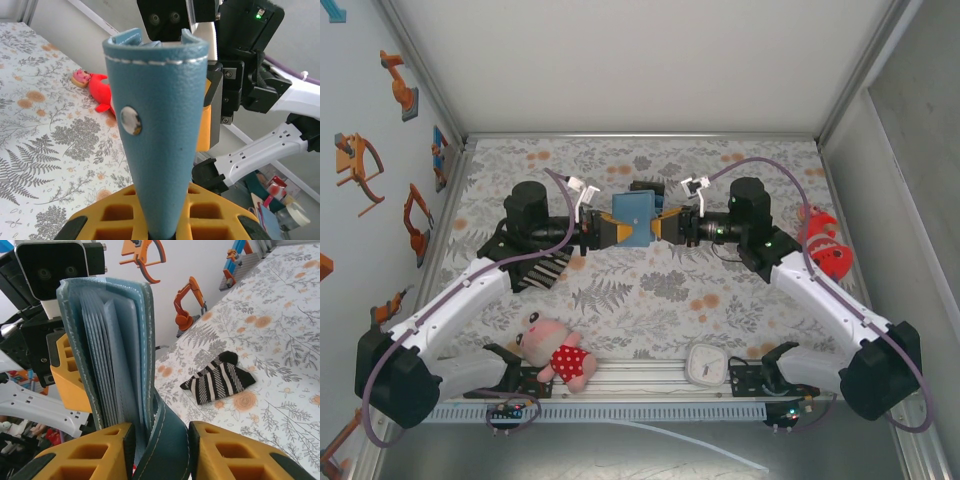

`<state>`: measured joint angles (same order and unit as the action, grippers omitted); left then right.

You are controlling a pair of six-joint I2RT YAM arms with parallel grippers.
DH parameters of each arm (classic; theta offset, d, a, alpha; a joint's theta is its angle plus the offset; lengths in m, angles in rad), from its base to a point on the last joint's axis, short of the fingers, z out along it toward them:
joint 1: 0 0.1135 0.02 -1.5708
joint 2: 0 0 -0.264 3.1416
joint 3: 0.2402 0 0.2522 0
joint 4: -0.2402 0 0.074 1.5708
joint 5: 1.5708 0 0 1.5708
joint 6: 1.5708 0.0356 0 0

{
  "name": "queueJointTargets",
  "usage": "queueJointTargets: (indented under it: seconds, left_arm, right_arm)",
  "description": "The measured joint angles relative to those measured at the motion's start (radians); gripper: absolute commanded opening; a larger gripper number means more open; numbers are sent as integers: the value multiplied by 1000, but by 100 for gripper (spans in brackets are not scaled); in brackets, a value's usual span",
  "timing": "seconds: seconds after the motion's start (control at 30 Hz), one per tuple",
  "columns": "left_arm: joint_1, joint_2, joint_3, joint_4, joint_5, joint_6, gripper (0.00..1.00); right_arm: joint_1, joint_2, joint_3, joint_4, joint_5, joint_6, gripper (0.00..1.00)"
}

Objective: Take the credit cards out of the card holder

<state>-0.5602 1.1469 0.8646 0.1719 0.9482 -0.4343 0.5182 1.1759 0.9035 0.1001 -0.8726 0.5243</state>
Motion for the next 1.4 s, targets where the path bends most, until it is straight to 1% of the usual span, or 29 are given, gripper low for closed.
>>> queueJointTargets:
  seconds: [0.1,0.2,0.3,0.37,0.4,0.47,0.63,0.77,0.9,0.97,1.0,1.07,1.2,1.4]
  left_arm:
    - [1,4,-4,24,5,-16,0]
    - [2,14,-5,47,10,-29,0]
    - [2,29,-5,74,18,-43,0]
    - [2,37,-5,83,20,-48,6]
    - [2,40,-5,85,21,-51,9]
    - [2,44,-5,86,21,-53,19]
    - [-11,70,-5,83,16,-62,49]
    - [-22,101,-5,82,5,-73,60]
    - [-40,150,-4,85,-19,-85,78]
    - [-59,179,-1,89,-34,-88,85]
    - [-70,193,0,92,-44,-88,88]
    - [-90,218,4,97,-69,-90,90]
    - [-120,252,7,115,-142,-89,90]
    - [-137,267,10,134,-266,-86,93]
  right_arm:
    - [-5,10,-7,40,-21,27,33]
    - [-10,20,-11,66,-34,53,25]
    - [-11,24,-12,81,-40,69,13]
    - [-13,24,-13,85,-43,75,2]
    - [-14,24,-14,84,-42,77,0]
    - [-15,23,-14,74,-39,71,0]
    - [-2,-4,-14,-9,-8,27,0]
    - [3,-30,-13,-103,56,-4,0]
    - [3,-48,-10,-184,143,-21,0]
    - [3,-51,-1,-224,188,-24,0]
    - [3,-51,5,-244,212,-25,0]
    - [6,-51,22,-285,262,-26,0]
    - [27,-51,55,-365,367,-31,0]
    - [75,-51,111,-479,511,-51,0]
